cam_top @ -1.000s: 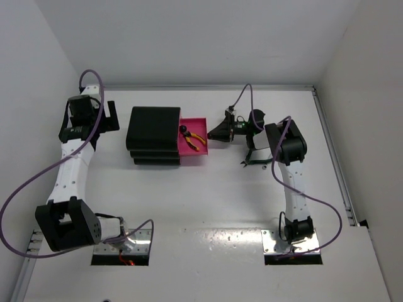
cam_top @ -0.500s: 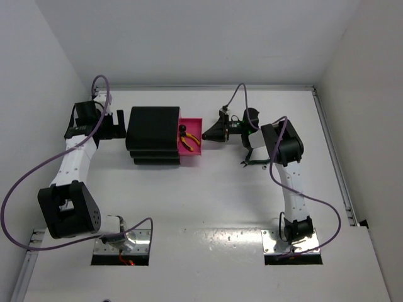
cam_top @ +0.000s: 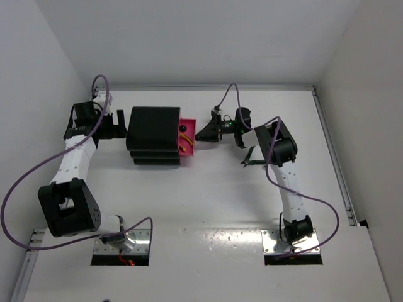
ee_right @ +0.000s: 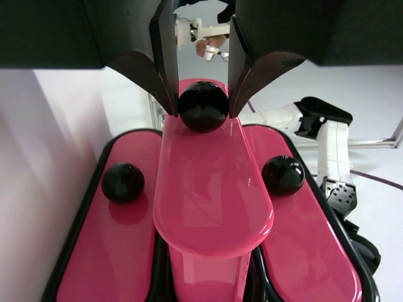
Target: Sort the tools into containers
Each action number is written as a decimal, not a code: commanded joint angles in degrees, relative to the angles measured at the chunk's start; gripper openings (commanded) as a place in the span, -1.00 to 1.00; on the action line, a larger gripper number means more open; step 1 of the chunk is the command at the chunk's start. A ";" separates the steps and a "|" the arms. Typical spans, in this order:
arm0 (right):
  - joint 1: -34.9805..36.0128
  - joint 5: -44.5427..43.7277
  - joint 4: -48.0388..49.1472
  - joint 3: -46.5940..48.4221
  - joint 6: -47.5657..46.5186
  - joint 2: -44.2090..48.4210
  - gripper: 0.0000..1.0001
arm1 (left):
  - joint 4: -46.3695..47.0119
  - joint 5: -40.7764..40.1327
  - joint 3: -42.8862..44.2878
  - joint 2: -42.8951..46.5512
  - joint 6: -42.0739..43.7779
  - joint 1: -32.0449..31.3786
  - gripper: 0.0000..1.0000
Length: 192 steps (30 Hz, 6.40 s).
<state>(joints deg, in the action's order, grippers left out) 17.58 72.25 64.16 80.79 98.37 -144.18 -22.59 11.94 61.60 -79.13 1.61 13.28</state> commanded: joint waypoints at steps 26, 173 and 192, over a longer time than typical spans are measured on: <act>8.17 -2.90 3.25 11.75 0.69 -6.73 -0.27 | 0.62 6.69 -1.93 -1.46 1.65 -2.38 0.99; -6.69 -0.62 -10.55 -15.67 -17.51 16.30 -0.63 | 3.34 -11.07 -3.68 7.33 0.68 -22.59 0.99; -9.50 -0.09 -11.08 -16.19 -19.09 15.68 -0.22 | 3.34 -11.07 -3.68 7.33 0.68 -22.59 0.99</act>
<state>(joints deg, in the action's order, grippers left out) 8.75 72.82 50.87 64.47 81.12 -128.31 -17.47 1.50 57.98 -71.16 2.31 -8.80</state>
